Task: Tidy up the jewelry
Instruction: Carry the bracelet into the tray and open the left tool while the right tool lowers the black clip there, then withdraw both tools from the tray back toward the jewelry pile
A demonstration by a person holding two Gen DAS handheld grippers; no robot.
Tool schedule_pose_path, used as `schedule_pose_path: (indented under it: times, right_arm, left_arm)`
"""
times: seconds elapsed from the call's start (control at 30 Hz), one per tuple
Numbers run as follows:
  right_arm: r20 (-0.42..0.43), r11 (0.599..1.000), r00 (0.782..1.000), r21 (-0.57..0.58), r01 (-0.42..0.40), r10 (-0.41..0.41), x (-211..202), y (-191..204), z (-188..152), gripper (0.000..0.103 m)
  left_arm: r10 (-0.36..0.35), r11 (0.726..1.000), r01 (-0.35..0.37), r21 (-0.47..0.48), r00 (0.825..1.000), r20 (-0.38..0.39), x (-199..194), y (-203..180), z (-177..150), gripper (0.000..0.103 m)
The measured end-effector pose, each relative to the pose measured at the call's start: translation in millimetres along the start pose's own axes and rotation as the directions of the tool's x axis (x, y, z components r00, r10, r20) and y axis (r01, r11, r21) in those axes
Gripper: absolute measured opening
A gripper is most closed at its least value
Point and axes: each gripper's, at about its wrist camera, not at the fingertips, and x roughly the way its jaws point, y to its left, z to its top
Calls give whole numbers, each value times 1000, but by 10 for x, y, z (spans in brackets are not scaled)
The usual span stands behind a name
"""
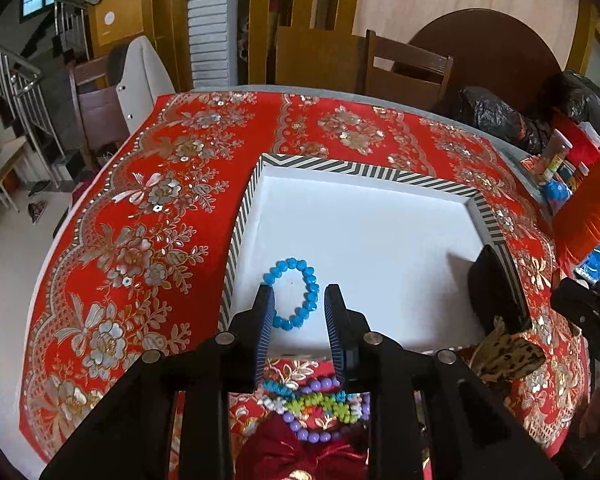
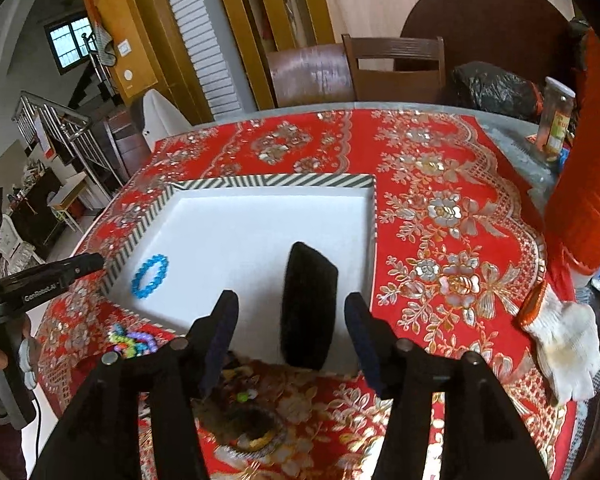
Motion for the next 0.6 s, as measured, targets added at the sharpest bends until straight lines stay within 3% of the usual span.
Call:
schedule_pose_path:
  times: [0.6]
  right_arm:
    - [12,997,998,-43,-60,61,-254,316,-282,63]
  left_arm:
    - [20,999,-21,38,999,41,-393,-148,-324,23]
